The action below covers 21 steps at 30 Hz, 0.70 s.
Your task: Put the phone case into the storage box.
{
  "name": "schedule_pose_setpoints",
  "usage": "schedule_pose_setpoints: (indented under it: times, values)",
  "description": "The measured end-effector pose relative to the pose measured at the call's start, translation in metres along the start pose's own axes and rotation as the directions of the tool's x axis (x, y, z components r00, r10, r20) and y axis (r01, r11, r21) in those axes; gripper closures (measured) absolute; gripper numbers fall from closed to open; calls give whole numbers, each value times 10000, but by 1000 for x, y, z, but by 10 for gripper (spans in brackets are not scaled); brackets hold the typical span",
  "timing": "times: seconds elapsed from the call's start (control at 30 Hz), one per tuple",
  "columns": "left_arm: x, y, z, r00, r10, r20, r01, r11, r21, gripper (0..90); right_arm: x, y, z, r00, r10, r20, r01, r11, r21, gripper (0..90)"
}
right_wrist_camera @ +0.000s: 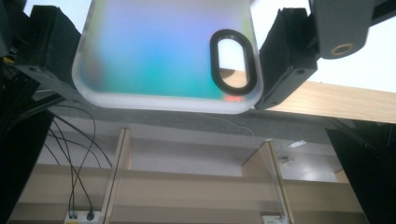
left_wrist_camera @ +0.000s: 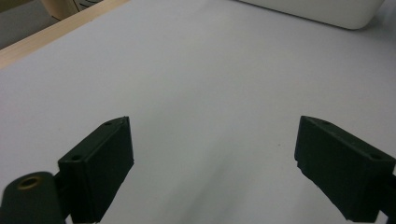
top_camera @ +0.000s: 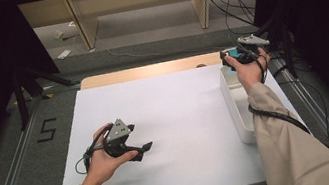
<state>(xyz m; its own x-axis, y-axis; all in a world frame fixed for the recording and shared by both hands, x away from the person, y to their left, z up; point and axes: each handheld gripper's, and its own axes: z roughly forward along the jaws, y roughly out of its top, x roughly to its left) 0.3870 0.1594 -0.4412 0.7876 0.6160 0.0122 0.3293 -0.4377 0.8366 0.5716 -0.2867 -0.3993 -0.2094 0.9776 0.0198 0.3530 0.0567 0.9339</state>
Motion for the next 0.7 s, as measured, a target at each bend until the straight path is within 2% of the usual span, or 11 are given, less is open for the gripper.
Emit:
schedule_pose_setpoints:
  times: [0.7]
  values:
    - [0,0,0,10000,7,10,-7,10000,12,109,-2,-9,6,10000,29,24,-30,9997,232,186]
